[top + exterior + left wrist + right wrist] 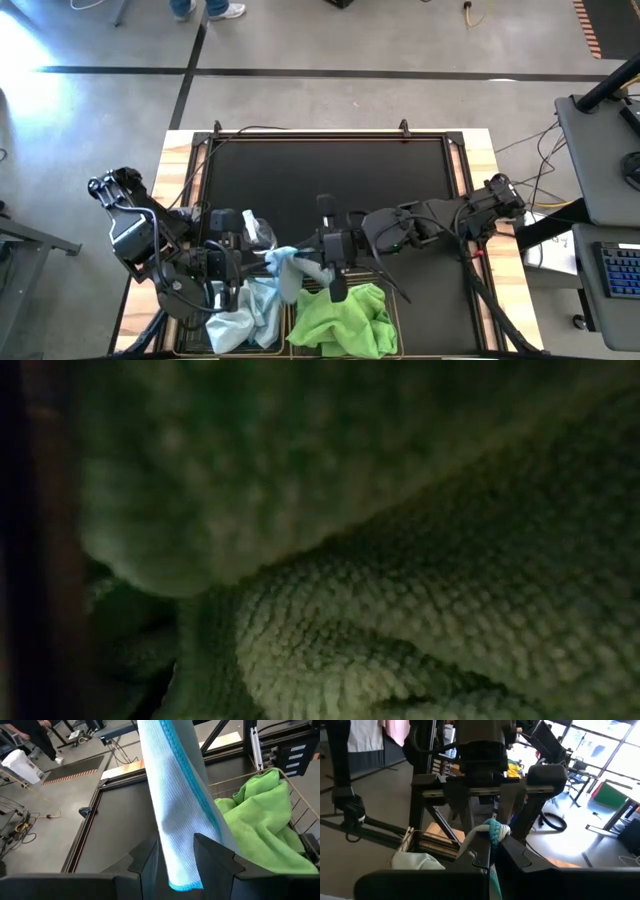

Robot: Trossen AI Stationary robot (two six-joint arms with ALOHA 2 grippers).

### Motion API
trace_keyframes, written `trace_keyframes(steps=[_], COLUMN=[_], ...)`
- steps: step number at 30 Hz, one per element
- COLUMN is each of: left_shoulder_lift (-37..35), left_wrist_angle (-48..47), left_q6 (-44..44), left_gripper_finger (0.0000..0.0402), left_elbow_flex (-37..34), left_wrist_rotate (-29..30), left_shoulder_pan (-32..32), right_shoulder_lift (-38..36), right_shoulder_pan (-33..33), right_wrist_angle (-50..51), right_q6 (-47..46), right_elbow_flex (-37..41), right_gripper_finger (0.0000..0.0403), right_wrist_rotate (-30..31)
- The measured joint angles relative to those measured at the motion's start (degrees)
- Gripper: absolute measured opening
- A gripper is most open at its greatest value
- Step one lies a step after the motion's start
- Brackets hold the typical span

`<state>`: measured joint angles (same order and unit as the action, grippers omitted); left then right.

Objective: Sort microfiber towel by color & place in baskets
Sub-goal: Put the white microfiber cloth into the left wire basket

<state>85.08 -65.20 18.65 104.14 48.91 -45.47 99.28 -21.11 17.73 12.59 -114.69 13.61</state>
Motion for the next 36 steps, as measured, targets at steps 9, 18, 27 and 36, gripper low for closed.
trace_keyframes(steps=[9,18,27,36], left_shoulder_lift=[0.00,0.00,0.00,0.00], left_wrist_angle=[2.65,3.64,4.80,11.90], left_q6=[-2.78,-3.17,-3.60,-10.68], left_gripper_finger=[0.0111,0.0111,0.0111,0.0111], left_elbow_flex=[0.00,0.00,0.00,0.00], left_wrist_rotate=[0.02,0.01,-0.41,-4.94], left_shoulder_pan=[0.22,0.39,0.90,0.98], right_shoulder_lift=[0.05,0.07,0.16,0.16], right_shoulder_pan=[0.01,0.01,0.28,0.53], right_wrist_angle=[-0.43,-2.81,-3.47,-3.49], right_q6=[0.36,0.41,1.44,1.54], right_elbow_flex=[0.09,0.11,0.24,0.24], right_gripper_finger=[0.0009,0.0009,0.0009,0.0009], right_wrist_rotate=[-4.00,-6.58,-6.22,-6.10])
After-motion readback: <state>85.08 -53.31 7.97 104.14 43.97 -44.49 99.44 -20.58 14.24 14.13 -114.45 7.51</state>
